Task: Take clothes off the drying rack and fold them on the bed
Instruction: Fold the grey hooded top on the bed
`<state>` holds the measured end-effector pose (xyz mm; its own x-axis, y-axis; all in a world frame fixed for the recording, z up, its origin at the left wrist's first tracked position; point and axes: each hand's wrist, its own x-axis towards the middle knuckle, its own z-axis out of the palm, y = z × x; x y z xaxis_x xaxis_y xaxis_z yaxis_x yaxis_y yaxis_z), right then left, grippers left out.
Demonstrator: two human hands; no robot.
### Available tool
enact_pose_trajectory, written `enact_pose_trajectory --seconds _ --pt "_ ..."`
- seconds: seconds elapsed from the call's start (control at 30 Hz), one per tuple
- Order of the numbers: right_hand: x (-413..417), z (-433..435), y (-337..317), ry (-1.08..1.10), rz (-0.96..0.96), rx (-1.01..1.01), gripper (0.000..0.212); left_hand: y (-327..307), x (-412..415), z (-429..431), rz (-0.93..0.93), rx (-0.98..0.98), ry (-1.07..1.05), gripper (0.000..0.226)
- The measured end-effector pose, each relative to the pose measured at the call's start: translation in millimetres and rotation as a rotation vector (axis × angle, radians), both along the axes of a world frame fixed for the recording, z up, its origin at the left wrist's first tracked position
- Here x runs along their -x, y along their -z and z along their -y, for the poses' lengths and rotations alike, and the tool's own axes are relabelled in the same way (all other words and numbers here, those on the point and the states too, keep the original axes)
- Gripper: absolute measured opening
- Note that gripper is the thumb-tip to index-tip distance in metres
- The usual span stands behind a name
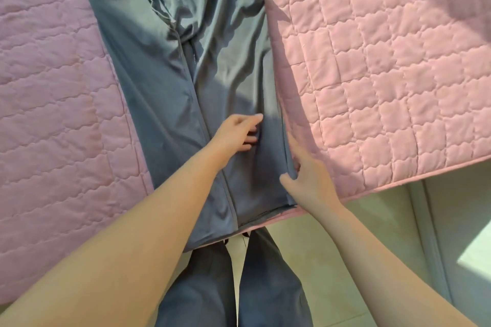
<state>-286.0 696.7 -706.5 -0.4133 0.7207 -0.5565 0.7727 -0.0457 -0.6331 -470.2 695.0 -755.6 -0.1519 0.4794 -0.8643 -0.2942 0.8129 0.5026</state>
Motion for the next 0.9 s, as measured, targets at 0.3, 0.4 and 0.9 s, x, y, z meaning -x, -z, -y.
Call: enact_pose_trajectory --seconds 0.3,0.4,0.9 --pt "40 19 -5 -0.59 0.036 0.027 0.096 -14 61 -77 -0.294 -0.084 -0.066 0.032" --pt "47 23 4 -0.655 0.007 0.076 0.095 -10 85 -67 -0.307 -0.055 -0.126 0.014" --pt "142 -60 68 0.126 -0.104 0.221 0.016 13 118 0 -0.504 0.058 0.08 0.028"
